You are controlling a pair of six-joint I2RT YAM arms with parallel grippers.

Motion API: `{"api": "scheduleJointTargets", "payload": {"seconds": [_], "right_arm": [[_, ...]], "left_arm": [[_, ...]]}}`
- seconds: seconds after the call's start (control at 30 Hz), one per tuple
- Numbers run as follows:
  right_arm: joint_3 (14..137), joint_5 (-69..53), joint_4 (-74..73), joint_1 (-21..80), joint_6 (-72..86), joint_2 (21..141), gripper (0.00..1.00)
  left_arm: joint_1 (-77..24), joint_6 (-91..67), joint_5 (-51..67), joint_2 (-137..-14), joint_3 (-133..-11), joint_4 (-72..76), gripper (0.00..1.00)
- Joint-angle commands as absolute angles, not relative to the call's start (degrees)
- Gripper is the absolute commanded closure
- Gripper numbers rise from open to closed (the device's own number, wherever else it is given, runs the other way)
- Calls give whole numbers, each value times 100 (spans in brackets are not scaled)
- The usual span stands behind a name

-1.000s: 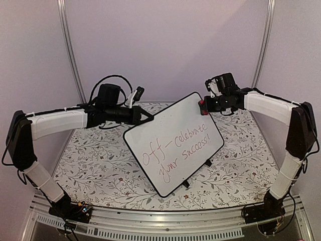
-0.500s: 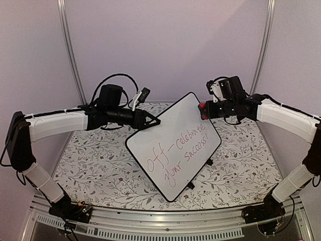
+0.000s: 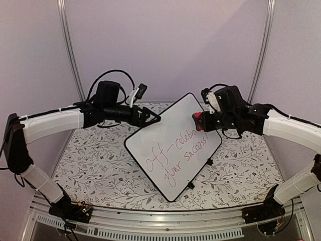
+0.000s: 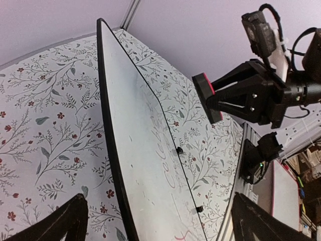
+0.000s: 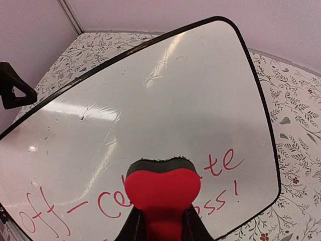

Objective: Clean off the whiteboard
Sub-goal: Erase the whiteboard on the whiteboard stand.

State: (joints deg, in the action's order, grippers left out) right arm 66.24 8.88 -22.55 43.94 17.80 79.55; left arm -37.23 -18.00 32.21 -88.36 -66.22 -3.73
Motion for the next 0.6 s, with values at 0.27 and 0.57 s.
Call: {"api": "scheduleJointTargets", "payload": {"seconds": [0.27, 0.57], "right_arm": [[6627, 1503, -2270, 5382, 1454, 7984, 85], [6735, 1934, -2315, 5957, 1517, 8271, 85]], "left_arm": [[-3557, -2164, 2716, -7647, -6263, -1062, 0], [-3551, -2334, 2459, -6753, -5236, -1190, 8]]}}
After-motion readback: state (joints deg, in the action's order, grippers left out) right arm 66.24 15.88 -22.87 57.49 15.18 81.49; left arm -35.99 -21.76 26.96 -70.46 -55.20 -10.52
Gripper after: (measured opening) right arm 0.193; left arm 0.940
